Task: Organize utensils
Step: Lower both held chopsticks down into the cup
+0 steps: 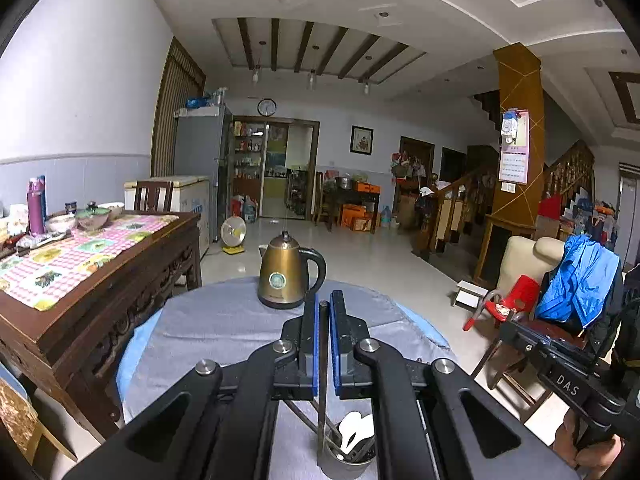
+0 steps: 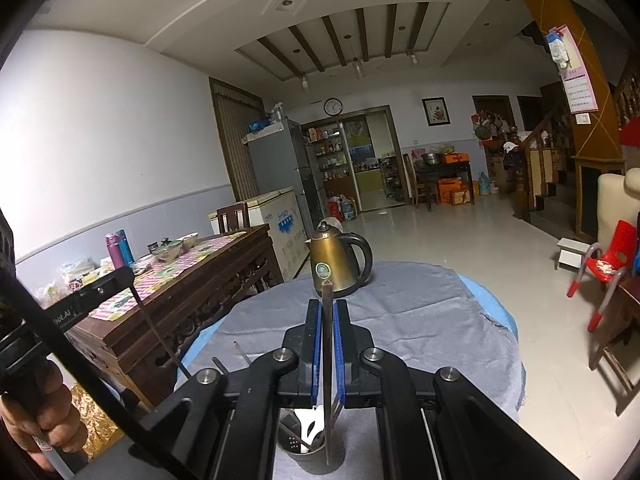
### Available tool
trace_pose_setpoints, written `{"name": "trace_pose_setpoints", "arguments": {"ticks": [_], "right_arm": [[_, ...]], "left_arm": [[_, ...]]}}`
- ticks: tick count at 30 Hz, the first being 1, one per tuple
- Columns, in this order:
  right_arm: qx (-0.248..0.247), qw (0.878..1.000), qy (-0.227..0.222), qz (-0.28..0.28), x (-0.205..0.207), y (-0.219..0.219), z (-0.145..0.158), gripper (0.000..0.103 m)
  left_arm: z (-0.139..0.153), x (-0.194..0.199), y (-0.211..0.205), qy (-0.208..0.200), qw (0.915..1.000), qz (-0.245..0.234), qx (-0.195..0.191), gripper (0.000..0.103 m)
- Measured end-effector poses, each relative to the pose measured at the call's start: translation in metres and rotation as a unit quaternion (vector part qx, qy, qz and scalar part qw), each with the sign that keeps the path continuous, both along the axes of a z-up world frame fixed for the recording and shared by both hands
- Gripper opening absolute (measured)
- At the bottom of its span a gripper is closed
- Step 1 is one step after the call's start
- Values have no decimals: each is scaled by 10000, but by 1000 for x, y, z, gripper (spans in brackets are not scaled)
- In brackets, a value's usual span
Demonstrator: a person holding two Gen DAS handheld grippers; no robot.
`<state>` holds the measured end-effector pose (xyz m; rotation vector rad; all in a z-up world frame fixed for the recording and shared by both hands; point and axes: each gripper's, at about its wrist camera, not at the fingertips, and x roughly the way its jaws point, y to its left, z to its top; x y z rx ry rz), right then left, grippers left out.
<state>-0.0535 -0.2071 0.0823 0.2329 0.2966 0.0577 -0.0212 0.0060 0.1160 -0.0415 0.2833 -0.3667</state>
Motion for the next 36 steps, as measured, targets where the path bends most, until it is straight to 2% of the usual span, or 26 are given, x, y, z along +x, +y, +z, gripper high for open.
{"name": "trace_pose_setpoints", "arguments": {"ticks": [14, 22, 36], "right_arm": [[19, 9996, -240, 119, -2, 8, 13, 6], [87, 9993, -316, 196, 4, 10, 14, 6], [328, 9989, -327, 81, 13, 7, -4, 6]], "left_arm": [[15, -13, -21, -319, 9994, -22, 118, 5], [16, -15, -28, -327, 9994, -54, 106, 5], [8, -8, -34, -191, 9998, -92, -46, 5]]}}
